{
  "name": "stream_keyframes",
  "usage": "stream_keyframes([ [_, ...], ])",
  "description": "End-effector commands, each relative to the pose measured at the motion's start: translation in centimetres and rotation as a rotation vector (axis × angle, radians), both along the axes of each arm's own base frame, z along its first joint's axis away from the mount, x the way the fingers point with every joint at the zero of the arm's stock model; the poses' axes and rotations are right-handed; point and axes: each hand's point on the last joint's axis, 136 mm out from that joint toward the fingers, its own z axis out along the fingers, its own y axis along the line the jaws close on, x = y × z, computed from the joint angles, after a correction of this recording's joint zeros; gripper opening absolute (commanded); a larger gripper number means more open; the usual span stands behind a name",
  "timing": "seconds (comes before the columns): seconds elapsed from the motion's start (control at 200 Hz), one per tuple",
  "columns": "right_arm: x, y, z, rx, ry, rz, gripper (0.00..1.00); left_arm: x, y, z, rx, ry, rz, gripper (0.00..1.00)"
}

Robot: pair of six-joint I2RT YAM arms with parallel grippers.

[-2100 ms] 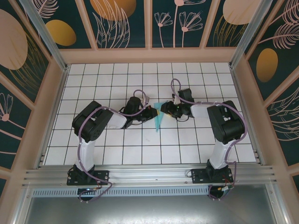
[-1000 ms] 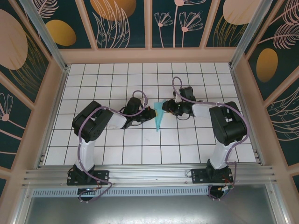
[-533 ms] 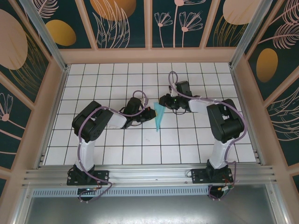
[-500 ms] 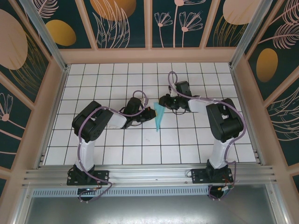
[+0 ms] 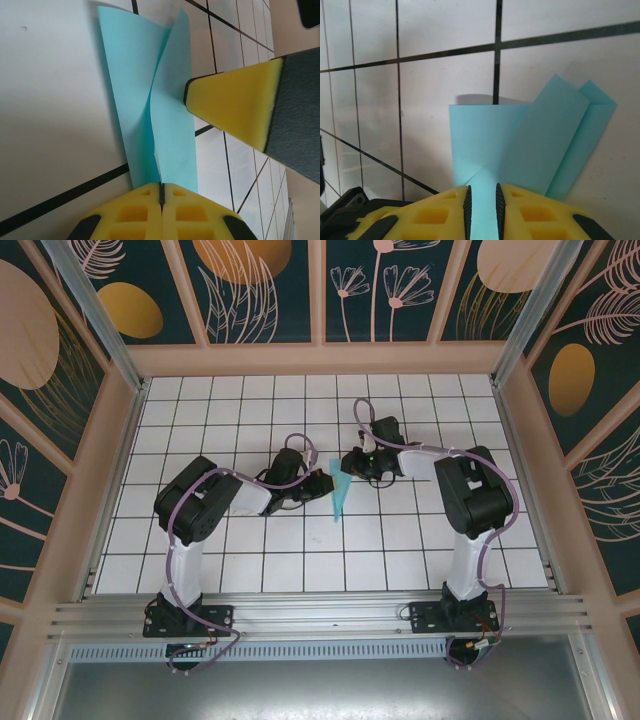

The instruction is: Fold a paper plane with a square sheet of paper (fold left side to right side)

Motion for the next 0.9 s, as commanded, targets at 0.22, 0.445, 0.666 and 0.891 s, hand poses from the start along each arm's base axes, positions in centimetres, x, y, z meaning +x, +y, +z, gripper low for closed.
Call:
stream_keyframes([
  [0.22,-0.8,-0.9,-2.3,-0.079,0.049,-0.005,0.22,0.0,0.6,-2.3,0.046,0.044,0.011,0.00],
  [0.445,-2.1,-2.4,-4.4,-0.142,0.127,-0.025,0.19,0.1,0.6,-0.9,0.023,0.014,0.013,0.00],
  [0.666,-3.4,-4.1,-6.3,-0.197,0.179,-0.047,0.13,0.4,0.6,3.6,-0.008,-0.065,0.010,0.16],
  [0.891,-3.4,-4.1,-6.6,-0.193,0.183,-0.050,0.11,-1.0,1.2,7.0,-0.020,-0.100,-0.015,0.22],
])
